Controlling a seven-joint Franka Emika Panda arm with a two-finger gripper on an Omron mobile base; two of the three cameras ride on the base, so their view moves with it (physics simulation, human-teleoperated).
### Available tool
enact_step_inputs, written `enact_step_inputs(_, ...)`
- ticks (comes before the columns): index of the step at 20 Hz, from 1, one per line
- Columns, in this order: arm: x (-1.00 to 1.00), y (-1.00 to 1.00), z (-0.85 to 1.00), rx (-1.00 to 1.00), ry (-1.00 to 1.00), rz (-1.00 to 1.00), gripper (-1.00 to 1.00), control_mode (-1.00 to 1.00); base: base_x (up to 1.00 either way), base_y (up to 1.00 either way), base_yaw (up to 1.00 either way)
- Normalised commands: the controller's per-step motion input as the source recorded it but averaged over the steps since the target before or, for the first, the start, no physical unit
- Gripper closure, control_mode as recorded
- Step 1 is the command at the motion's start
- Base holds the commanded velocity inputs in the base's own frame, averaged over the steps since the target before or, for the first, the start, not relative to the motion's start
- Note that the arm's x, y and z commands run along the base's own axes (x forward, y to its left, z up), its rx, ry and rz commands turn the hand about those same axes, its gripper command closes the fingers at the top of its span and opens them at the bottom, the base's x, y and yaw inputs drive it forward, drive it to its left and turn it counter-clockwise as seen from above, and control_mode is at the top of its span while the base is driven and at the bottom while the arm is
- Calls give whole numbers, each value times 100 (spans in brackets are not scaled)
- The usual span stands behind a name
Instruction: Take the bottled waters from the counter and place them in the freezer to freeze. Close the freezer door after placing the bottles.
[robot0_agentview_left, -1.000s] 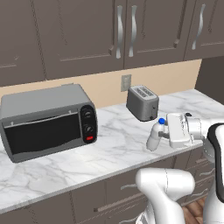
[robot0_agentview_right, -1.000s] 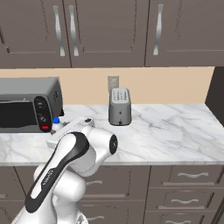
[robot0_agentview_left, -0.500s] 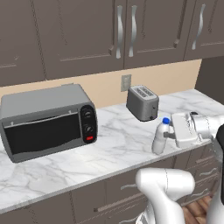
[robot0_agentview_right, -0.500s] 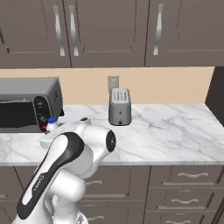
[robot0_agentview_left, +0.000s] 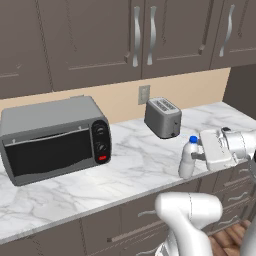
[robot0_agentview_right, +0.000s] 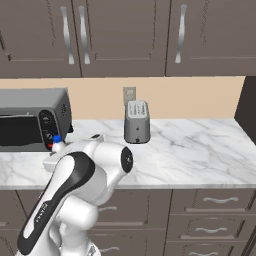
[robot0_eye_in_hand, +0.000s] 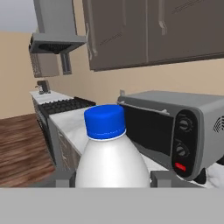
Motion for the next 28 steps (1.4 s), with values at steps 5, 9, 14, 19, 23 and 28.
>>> enact_step_inputs(5,0,-5,0,7,0,0,100,-100,0,0,0)
enact_step_inputs(9,0,0,0,0,0,0,100,-100,0,0,0)
enact_step_inputs(14,0,0,0,0,0,0,100,-100,0,0,0)
enact_step_inputs(19,0,0,0,0,0,1,100,100,-2,5,5)
enact_step_inputs(23,0,0,0,0,0,0,100,100,-21,41,25)
enact_step_inputs(28,0,0,0,0,0,0,100,100,-35,59,34)
